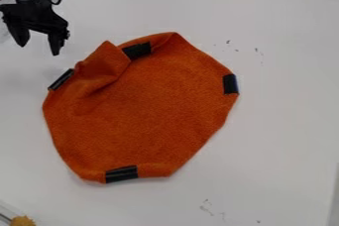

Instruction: Fold the cloth from bottom right to top left

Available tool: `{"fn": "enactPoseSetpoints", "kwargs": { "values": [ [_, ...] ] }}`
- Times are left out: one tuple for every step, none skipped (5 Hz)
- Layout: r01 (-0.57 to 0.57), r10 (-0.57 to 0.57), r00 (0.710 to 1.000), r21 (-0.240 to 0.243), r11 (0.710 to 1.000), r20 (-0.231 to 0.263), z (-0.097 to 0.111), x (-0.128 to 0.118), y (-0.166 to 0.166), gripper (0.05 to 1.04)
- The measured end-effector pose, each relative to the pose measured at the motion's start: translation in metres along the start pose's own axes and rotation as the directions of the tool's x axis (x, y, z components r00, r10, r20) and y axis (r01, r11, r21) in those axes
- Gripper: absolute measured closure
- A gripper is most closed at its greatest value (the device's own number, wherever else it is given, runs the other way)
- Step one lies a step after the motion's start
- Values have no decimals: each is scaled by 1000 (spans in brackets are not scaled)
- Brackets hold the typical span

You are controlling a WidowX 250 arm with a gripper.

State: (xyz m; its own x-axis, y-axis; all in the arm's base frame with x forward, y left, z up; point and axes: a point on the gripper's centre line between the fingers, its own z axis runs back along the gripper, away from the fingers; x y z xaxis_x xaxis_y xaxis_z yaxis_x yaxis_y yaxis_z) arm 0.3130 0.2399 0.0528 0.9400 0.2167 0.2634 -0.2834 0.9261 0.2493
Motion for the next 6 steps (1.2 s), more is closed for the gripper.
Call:
{"fn": "enactPoseSetpoints", "kwargs": {
  "values": [
    [0, -1, 999, -12, 1000, -35, -11, -7, -5, 83],
    [10, -9, 999, 23, 1000, -38, -6, -7, -5, 83],
    [16, -16, 1000, 62, 998, -4, 14, 2, -6, 83],
    [11, -12, 999, 38, 999, 29, 41, 2, -12, 83],
    [-52, 53, 997, -8, 999, 50, 68, -20, -36, 83],
    [-159, 162, 985, -63, 985, 53, 80, -66, -71, 83]
  ]
}}
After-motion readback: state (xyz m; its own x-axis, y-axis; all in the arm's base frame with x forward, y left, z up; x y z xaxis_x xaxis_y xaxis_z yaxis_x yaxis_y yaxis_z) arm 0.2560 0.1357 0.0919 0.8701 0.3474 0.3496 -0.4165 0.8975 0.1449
